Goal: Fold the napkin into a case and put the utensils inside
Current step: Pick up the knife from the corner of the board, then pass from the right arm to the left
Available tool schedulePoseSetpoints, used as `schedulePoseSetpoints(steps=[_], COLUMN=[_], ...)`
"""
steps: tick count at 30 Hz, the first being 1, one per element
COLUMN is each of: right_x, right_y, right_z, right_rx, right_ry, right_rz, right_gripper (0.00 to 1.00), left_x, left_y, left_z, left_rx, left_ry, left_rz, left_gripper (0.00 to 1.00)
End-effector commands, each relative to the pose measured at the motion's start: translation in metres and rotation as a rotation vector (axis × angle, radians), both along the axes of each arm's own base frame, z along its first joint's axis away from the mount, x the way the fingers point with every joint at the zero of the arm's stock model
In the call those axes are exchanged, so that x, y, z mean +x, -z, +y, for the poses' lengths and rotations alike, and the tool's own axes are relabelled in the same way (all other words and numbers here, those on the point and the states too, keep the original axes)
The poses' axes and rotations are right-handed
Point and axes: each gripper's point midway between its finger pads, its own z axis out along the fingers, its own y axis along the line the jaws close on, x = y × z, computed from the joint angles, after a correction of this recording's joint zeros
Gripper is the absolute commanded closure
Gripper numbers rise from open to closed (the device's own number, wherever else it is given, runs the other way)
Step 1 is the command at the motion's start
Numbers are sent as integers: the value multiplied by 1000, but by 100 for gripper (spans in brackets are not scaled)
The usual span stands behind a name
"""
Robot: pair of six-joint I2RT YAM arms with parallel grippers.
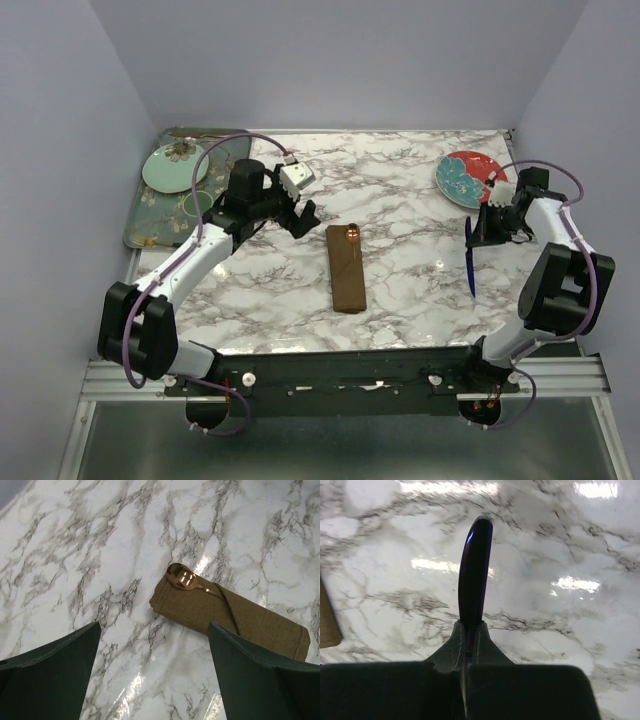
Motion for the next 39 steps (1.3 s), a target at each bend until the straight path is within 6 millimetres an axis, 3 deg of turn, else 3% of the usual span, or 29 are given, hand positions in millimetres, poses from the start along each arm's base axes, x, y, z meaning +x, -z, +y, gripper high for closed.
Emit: schedulePoseSetpoints(steps=[1, 5, 6, 7, 9, 10, 14, 20, 31, 39], right_x=[4, -9, -16, -20, -32, -36, -56, -78, -97, -107], right_y=[-45, -58, -60, -66, -63, -66, -64, -57, -54, -56], right_z=[37, 58, 65, 74, 82, 87, 102, 121, 144, 156], right_rx=[204, 325, 361, 416, 463, 491, 573, 640, 678, 661], right_ry=[-26, -54, -58, -56, -42, -34, -9, -1, -37, -87], right_rz=[-85, -82, -63, -57, -16, -10, 51, 123, 187, 214], right_gripper=[99, 99, 99, 99, 99, 99, 99, 99, 99, 99], left_x=[-12, -37, -56, -60, -72, -85, -111, -148, -200, -216], left_y=[-30, -32, -24, -29, -21, -15, 2, 16, 44, 57], left_z=[-35, -73, -84, -99, -117, -137, -180, -224, -249, -263], left_rx=[78, 144, 167, 200, 229, 235, 296, 261, 200, 195], left_ry=[265, 549, 654, 773, 881, 957, 1162, 1340, 1526, 1568], left_rz=[-273, -492, -497, -635, -696, -734, -968, -1065, -1123, -1124], left_gripper=[1, 1, 1, 1, 1, 1, 5, 15, 30, 36])
